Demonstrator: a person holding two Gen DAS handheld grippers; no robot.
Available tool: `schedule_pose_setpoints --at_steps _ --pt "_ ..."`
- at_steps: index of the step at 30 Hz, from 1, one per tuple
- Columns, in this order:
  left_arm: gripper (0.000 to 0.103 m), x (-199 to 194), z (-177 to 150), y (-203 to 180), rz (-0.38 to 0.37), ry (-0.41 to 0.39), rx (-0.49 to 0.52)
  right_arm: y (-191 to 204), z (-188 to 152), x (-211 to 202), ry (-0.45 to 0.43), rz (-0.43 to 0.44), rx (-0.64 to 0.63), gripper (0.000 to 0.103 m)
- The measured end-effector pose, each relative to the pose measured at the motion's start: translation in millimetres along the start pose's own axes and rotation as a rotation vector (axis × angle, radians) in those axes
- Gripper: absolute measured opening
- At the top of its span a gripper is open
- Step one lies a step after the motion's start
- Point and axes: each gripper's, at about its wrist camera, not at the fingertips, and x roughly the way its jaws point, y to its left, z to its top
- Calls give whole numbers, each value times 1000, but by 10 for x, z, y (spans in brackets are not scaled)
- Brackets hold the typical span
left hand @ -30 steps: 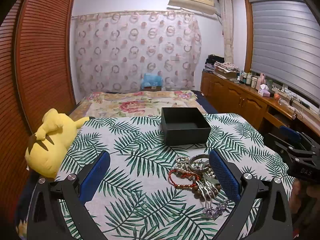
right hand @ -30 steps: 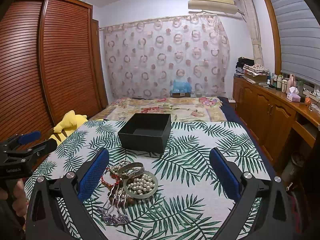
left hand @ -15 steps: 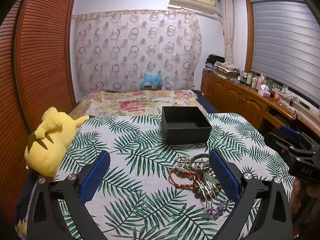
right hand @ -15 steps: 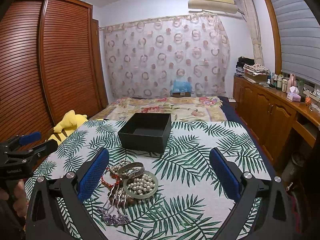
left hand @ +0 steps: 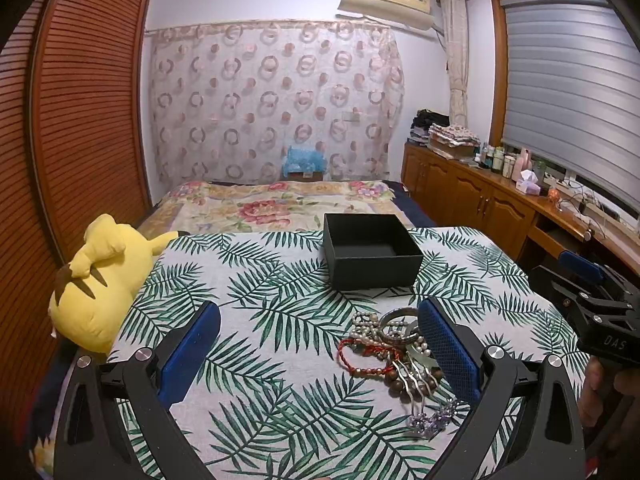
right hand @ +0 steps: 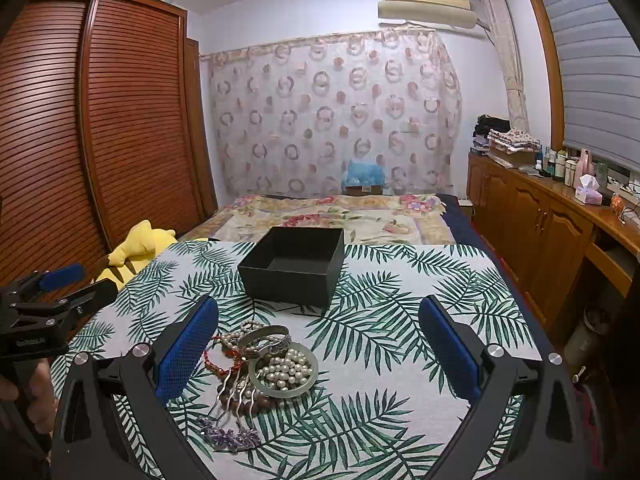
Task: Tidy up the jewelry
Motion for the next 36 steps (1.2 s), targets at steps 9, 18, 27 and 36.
schedule_pose_setpoints --at_steps 9,18,27,36 --pt "96 -13 7 -18 -1 0 0 2 1 12 -2 1 1 101" --pt "96 -6 1 -2 -2 -1 -2 22 11 5 -6 2 4 101" --pt "96 -6 -7 1 -3 1 -6 16 5 4 -5 4 5 101" --pt "96 51 -73 -16 -4 12 -6 104 5 40 5 12 0 101"
